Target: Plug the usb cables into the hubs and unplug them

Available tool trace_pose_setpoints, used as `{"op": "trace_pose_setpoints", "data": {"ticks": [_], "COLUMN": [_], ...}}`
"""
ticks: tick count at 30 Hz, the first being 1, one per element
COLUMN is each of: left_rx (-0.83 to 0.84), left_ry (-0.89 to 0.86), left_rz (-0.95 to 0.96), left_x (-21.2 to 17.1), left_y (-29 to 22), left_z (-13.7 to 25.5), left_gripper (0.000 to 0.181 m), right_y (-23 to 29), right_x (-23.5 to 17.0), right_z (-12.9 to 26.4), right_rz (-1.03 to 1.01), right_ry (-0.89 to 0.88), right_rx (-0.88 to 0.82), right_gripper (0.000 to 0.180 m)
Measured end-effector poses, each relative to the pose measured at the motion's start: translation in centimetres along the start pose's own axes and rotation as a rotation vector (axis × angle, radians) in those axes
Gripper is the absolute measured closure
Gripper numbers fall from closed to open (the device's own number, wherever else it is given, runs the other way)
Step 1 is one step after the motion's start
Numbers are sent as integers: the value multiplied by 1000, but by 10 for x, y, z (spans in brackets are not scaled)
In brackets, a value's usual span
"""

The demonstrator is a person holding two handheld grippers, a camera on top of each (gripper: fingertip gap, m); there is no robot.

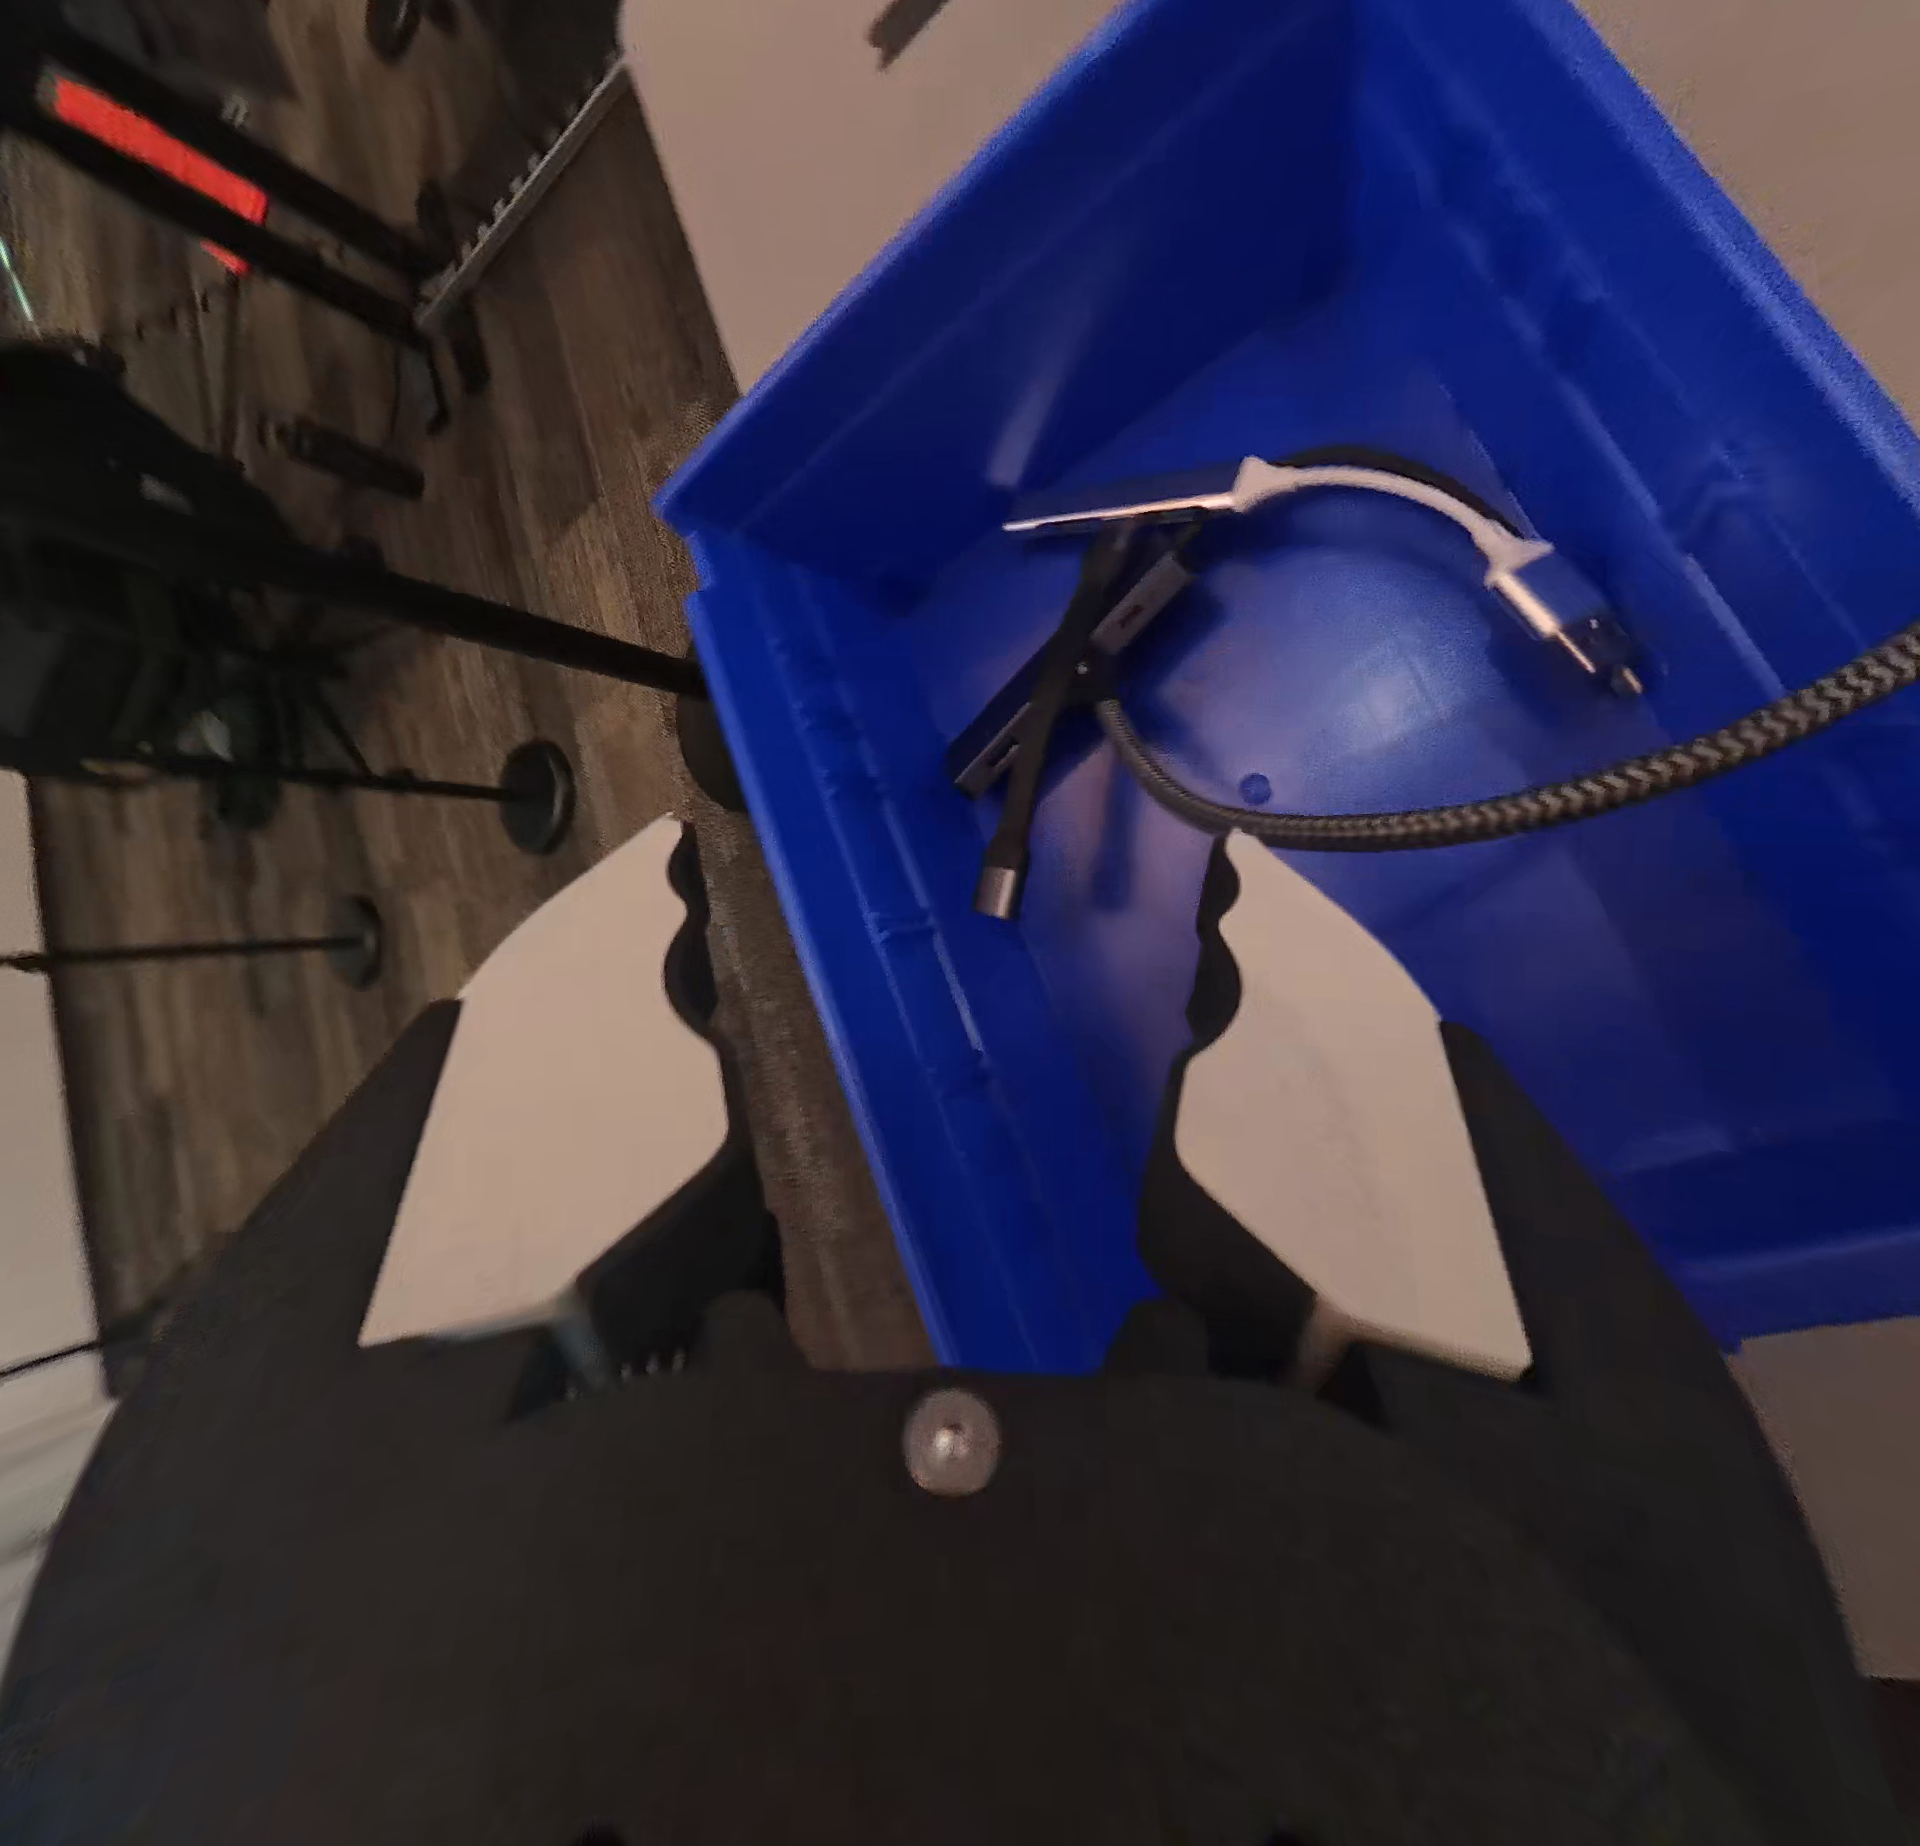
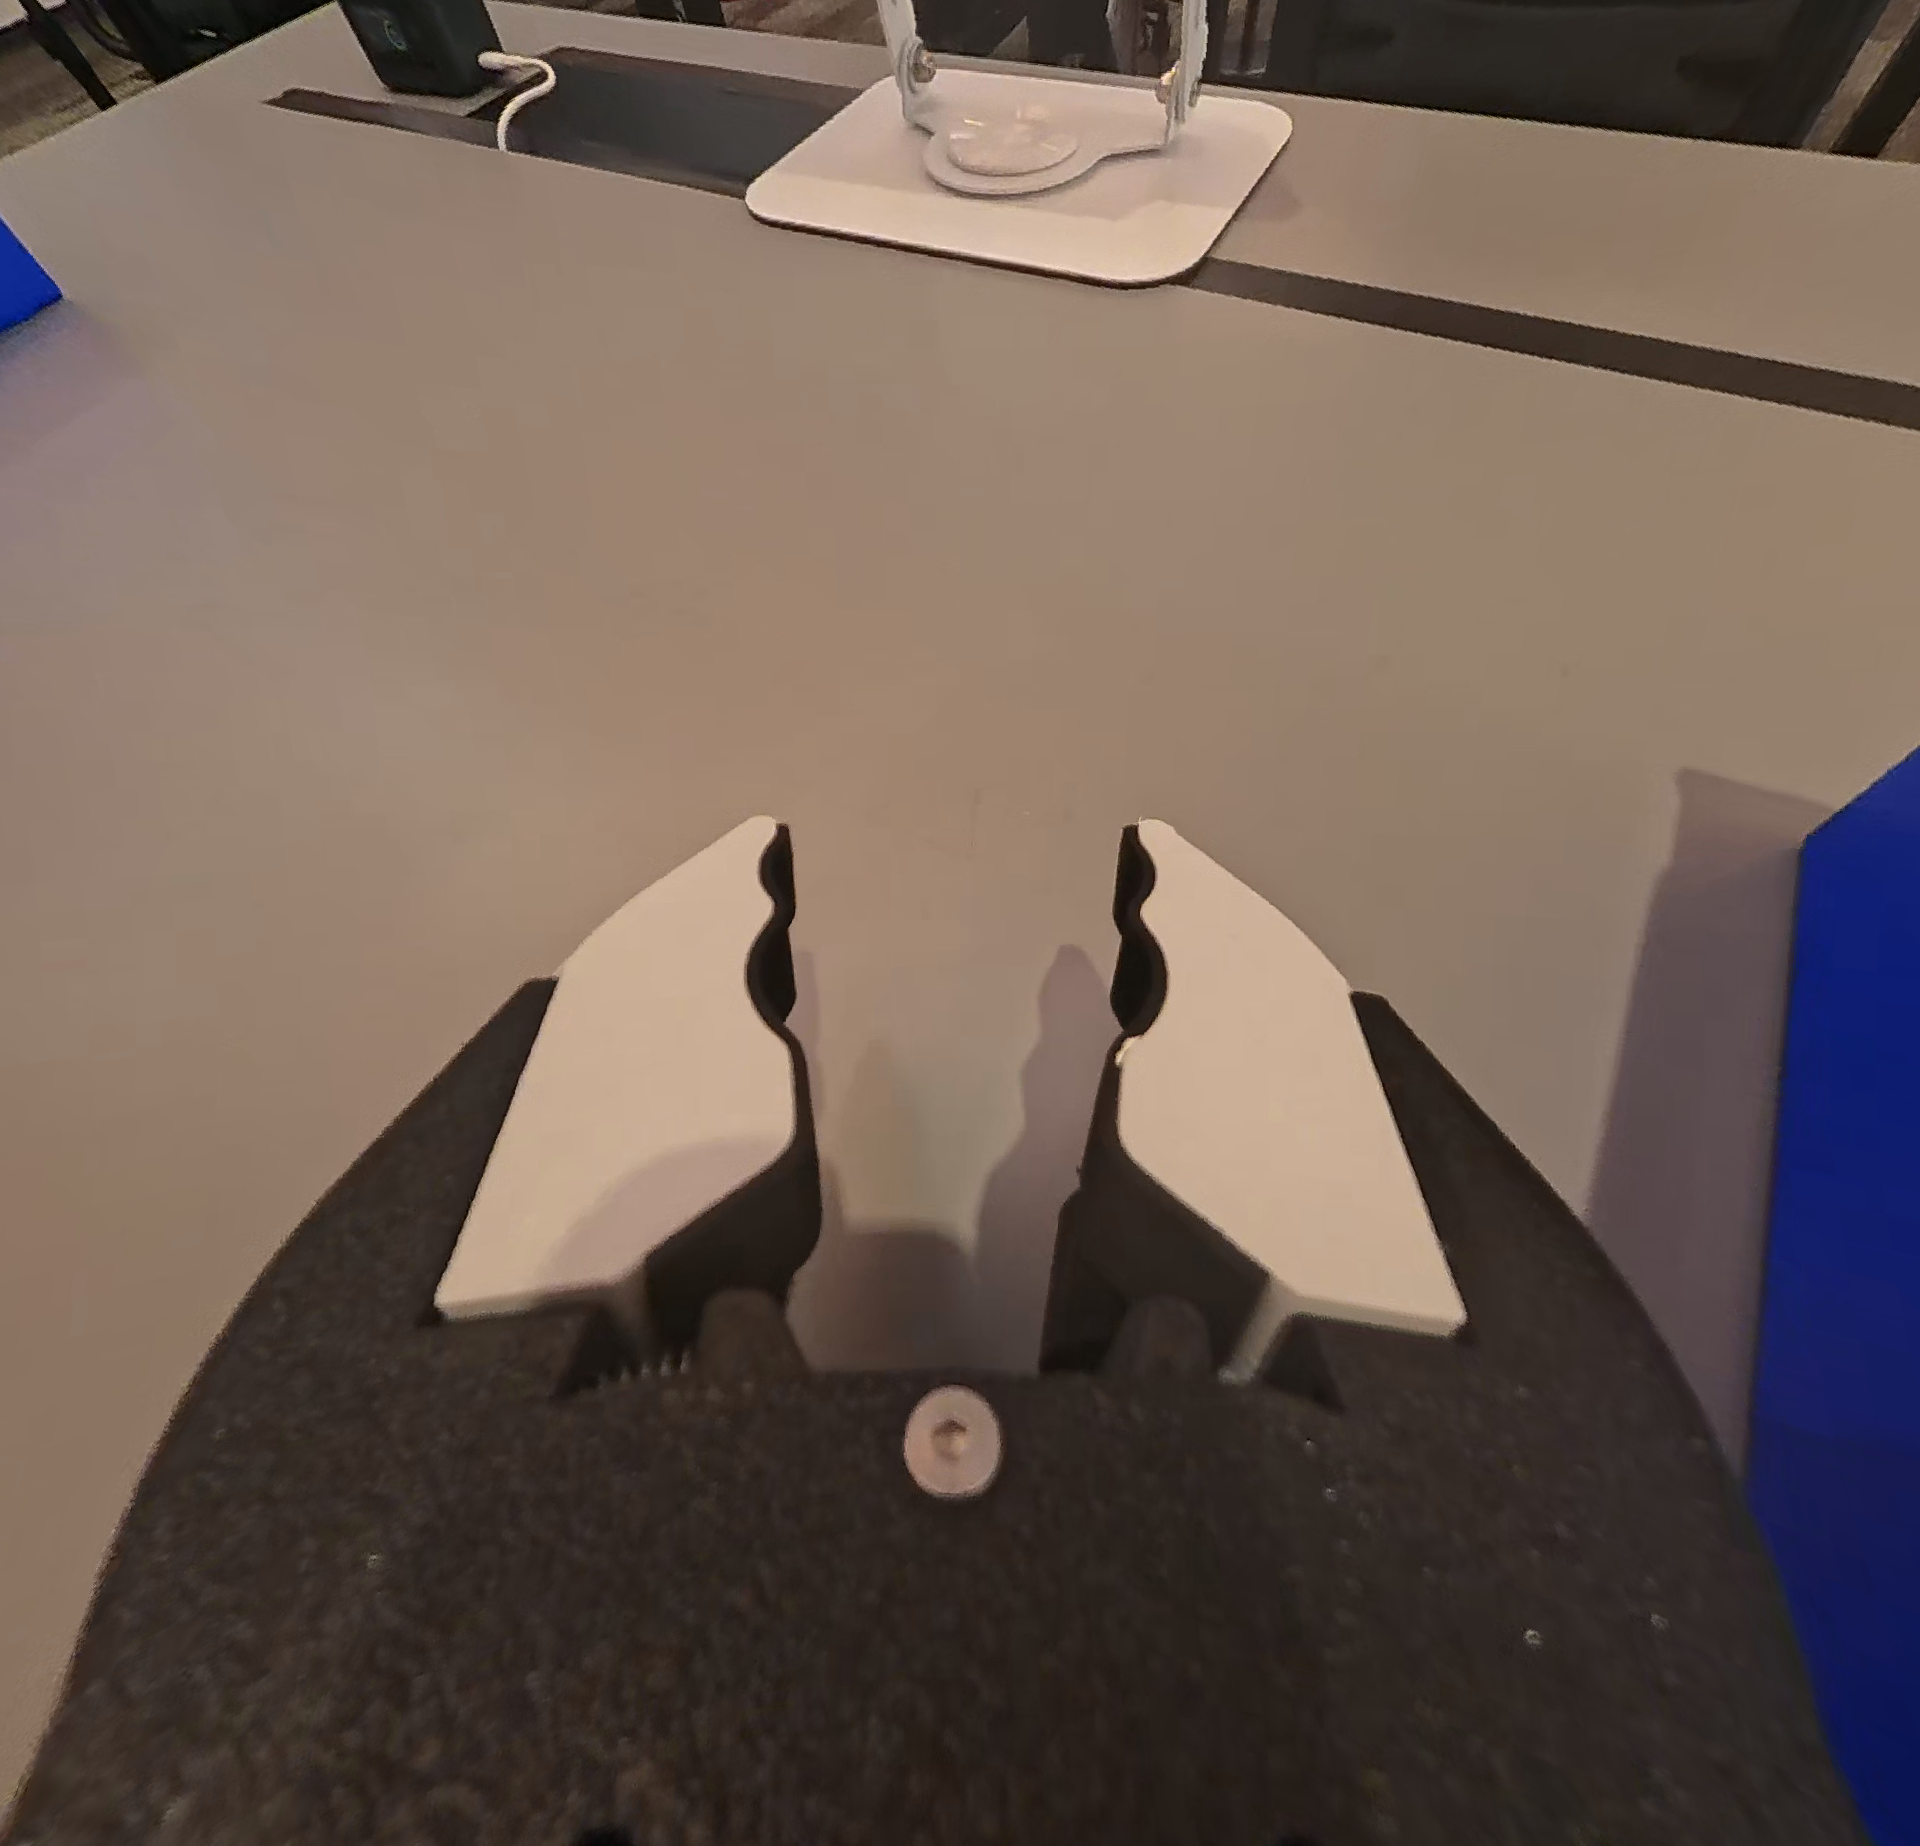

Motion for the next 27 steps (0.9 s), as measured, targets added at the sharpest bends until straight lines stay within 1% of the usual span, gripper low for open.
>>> {"op": "trace_pose_setpoints", "data": {"ticks": [3,5,8,11,13,16,19,22,24,25,26,27], "left_rx": [2,1,-12,-21,-63,-97,-120,-119,-109,-100,-96,-94], "left_ry": [30,15,24,67,86,82,69,53,40,25,2,-17], "left_rz": [-126,-175,-222,-285,-302,-345,-388,-410,-408,-406,-399,-390], "left_x": [2,4,5,0,-8,-22,-27,-19,-13,-9,-5,-1], "left_y": [-15,-21,-24,-18,-16,-23,-44,-61,-66,-67,-68,-69], "left_z": [-14,-22,-27,-16,-5,2,-13,-36,-48,-52,-54,-55], "left_gripper": [93,97,98,96,92,93,97,102,113,122,132,149], "right_y": [0,0,-1,-2,-3,-2,3,5,5,4,3,2], "right_x": [0,0,-2,-4,-5,-4,-2,-3,-7,-8,-9,-9], "right_z": [0,0,-2,-3,-4,-5,-4,-7,-9,-10,-10,-10], "right_rz": [1,0,-3,-5,-11,-19,-20,-6,-3,-5,-8,-12], "right_ry": [-1,0,10,21,28,27,14,22,38,43,45,44], "right_rx": [1,0,0,-3,1,16,34,33,28,25,22,23], "right_gripper": [121,121,122,122,121,121,122,122,123,123,123,124]}}
Point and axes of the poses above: each gripper's, where its closed fingertips meet, z back along the fingers, x out of its top, y = z × x across the jaws, the point moved 6 cm from there along z, back along the fingers, and after that the axes turned 4 degrees about -y, right-handed, at the moved point
